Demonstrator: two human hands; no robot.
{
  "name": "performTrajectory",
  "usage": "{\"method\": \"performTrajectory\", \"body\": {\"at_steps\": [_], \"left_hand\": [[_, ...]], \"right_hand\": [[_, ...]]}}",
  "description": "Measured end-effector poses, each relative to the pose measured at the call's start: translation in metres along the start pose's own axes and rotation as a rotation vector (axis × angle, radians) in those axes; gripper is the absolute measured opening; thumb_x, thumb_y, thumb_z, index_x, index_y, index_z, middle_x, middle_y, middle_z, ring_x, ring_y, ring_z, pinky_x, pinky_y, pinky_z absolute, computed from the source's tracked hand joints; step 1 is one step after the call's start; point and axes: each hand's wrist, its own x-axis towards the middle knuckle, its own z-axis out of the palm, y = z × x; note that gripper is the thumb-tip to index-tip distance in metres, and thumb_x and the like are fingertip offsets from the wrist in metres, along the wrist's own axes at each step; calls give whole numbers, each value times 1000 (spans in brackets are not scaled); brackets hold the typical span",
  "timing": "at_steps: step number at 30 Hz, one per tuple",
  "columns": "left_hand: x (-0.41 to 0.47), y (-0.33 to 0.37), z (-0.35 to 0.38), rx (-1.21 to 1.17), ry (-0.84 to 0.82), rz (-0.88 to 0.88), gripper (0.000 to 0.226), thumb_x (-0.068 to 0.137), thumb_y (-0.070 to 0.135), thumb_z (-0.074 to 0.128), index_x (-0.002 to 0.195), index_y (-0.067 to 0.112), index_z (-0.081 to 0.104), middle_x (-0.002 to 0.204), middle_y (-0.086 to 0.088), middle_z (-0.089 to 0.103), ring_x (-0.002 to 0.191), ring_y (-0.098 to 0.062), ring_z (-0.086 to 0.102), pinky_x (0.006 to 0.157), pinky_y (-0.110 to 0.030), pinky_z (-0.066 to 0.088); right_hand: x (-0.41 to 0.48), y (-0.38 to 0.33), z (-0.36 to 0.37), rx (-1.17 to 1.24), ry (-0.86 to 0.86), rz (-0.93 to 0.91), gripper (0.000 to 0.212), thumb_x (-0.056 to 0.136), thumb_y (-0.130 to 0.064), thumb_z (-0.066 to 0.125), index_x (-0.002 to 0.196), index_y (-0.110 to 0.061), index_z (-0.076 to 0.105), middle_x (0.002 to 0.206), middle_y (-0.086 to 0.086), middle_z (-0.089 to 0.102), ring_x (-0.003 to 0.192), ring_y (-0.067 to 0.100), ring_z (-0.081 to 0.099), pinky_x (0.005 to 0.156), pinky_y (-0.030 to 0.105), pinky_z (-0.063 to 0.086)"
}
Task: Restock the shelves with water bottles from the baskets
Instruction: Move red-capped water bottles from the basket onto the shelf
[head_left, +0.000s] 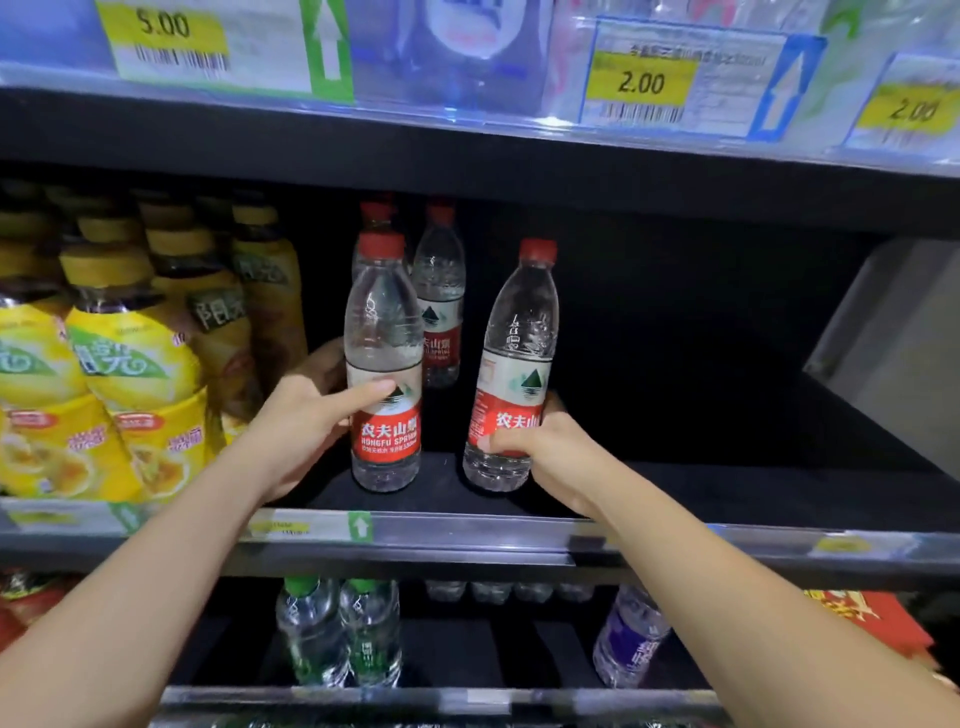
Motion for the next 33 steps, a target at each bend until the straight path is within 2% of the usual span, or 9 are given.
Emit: {"method": "performTrajectory", "body": {"at_steps": [2, 5, 10, 14, 20, 25, 29, 31, 33], "left_hand": [[-4, 5, -3, 135, -37, -44, 50, 76, 20, 69, 124, 31, 57, 110, 11, 72, 101, -8, 68, 78, -27, 56], [-8, 8, -4, 253, 60, -45, 43, 75, 26, 75, 111, 42, 59, 98, 21, 72, 95, -5, 69, 79, -29, 58], [-13, -2, 0, 551, 272, -86, 88, 36, 64, 88, 106, 22, 56, 92, -1, 72, 81, -22, 68, 71, -39, 57], [-3, -10, -1, 556, 271, -8, 57, 58, 49, 86, 102, 20, 64, 67, 6, 64, 58, -8, 53, 61, -27, 47], [25, -18, 1, 305, 195, 37, 52, 72, 13, 81, 120, 12, 59, 106, 0, 70, 95, -10, 66, 87, -34, 54], [50, -26, -3, 252, 167, 22, 51, 76, 14, 78, 123, 13, 58, 113, -3, 67, 99, -14, 63, 91, -38, 51], [56, -24, -10, 239, 166, 22, 49, 71, 26, 84, 115, 25, 61, 114, 0, 67, 106, -17, 62, 95, -40, 50], [59, -24, -12, 245, 158, 28, 51, 71, 27, 84, 117, 25, 62, 114, 2, 67, 103, -14, 63, 92, -37, 52], [60, -21, -10, 280, 141, 52, 47, 81, 12, 76, 124, 16, 59, 114, 1, 65, 95, -3, 61, 84, -25, 52]], "right_hand": [[-6, -2, -3, -112, -33, -10, 64, 61, -4, 84, 118, -13, 57, 111, 9, 69, 104, 22, 66, 97, 38, 50], [-17, -2, -5, -320, 11, -82, 37, 71, -9, 82, 97, -26, 64, 104, 1, 71, 96, 14, 67, 88, 30, 53], [-7, -7, -2, -413, 228, -95, 65, 65, -18, 87, 120, -20, 52, 111, -2, 65, 102, 17, 62, 91, 32, 50], [25, -8, 5, -416, 300, -77, 68, 64, -20, 88, 123, -17, 55, 121, 2, 64, 111, 21, 62, 92, 31, 49], [74, -8, 16, -396, 429, -126, 60, 69, -21, 85, 122, -11, 57, 125, 7, 64, 111, 25, 62, 89, 30, 49], [102, -8, 23, -353, 465, -154, 54, 72, -15, 83, 120, -10, 59, 121, 7, 65, 106, 22, 63, 77, 23, 44], [116, -10, 28, -348, 502, -120, 57, 71, -18, 84, 121, -9, 59, 122, 9, 65, 108, 25, 63, 84, 28, 49], [115, -6, 30, -331, 503, -85, 56, 70, -20, 84, 120, -8, 60, 120, 8, 66, 105, 25, 64, 79, 26, 47], [109, 1, 32, -296, 503, -50, 59, 69, -22, 85, 119, -7, 58, 118, 9, 67, 103, 25, 65, 78, 26, 47]]}}
